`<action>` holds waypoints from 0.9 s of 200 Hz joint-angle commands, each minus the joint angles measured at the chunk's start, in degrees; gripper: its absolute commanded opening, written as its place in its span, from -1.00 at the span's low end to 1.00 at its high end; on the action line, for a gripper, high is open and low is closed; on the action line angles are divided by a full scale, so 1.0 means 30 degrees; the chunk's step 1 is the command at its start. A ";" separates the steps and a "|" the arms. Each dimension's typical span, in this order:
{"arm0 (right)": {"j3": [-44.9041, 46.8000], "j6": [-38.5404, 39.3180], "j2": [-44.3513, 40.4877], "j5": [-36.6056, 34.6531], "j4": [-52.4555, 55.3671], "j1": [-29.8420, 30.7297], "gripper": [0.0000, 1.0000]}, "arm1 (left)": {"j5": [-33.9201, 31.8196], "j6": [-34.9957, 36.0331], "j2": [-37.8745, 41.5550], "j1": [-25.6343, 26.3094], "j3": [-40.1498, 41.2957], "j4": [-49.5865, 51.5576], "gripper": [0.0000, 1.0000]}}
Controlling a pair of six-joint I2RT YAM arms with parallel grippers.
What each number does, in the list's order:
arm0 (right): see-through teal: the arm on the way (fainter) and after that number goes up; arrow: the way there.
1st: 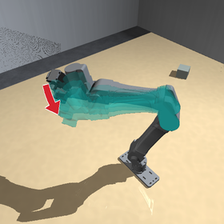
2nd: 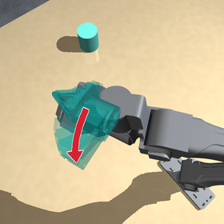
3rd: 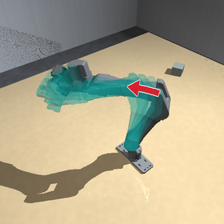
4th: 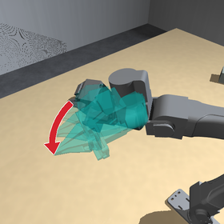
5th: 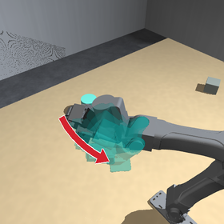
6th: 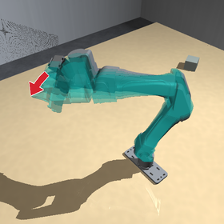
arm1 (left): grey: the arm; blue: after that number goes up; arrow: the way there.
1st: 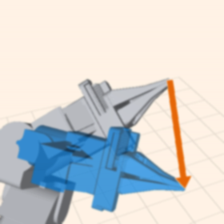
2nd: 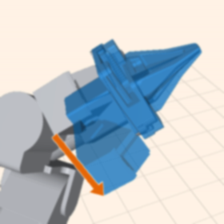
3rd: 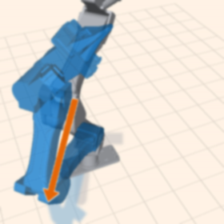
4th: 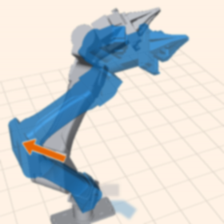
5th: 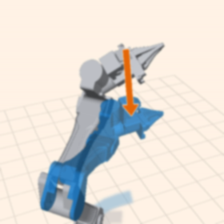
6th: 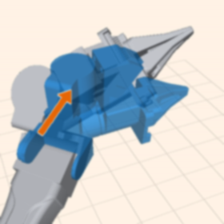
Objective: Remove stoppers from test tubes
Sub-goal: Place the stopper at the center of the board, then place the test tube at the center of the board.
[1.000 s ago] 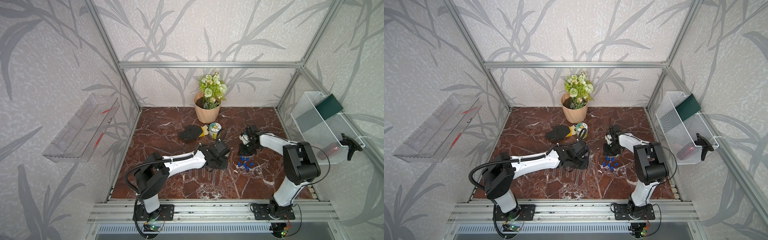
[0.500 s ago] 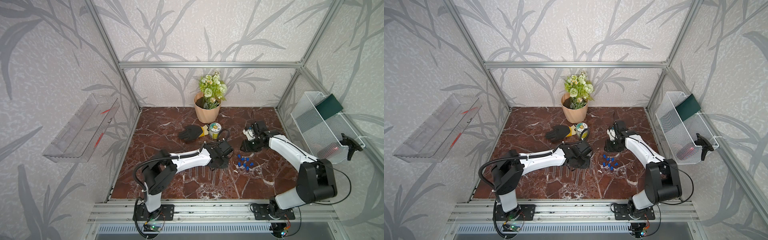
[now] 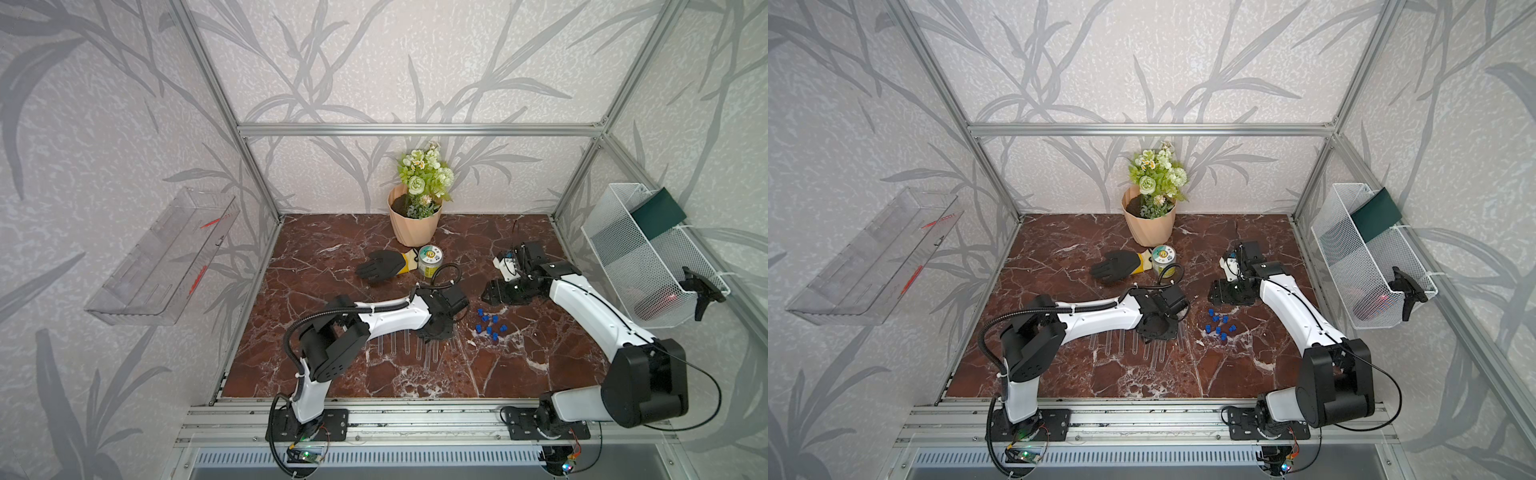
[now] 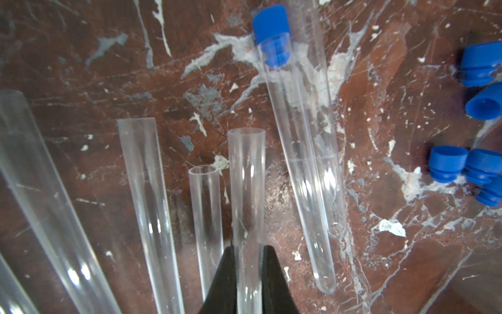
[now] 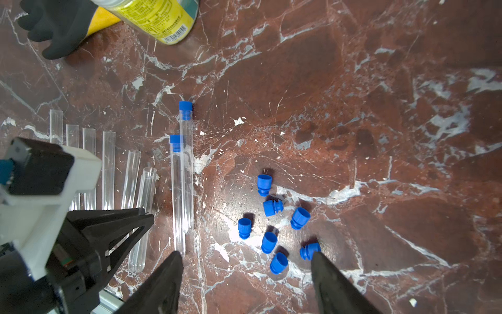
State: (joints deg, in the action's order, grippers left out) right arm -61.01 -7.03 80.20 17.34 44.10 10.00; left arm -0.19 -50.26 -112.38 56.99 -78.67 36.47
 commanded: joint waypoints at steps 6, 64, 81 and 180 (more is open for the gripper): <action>-0.0197 0.0063 -0.0536 0.0343 0.0433 -0.0140 0.54 | -0.0766 -0.0516 -0.0487 0.0046 -0.0608 0.0929 -0.88; -0.0111 0.0019 -0.0690 0.0462 0.0375 -0.0308 0.57 | -0.0993 -0.0483 -0.1037 -0.0038 -0.1079 0.1735 -0.87; -0.0126 -0.0017 -0.0704 0.0576 0.0342 -0.0345 0.60 | -0.1022 -0.0492 -0.1147 -0.0017 -0.1158 0.1885 -0.87; -0.0257 -0.0060 -0.0879 0.1012 0.0374 -0.0462 0.66 | -0.1277 -0.0519 -0.1301 -0.0042 -0.1585 0.2643 -0.48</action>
State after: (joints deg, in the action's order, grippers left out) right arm -61.01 -7.22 79.40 19.62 44.21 8.82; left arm -1.93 -51.22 -115.50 56.95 -81.71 41.98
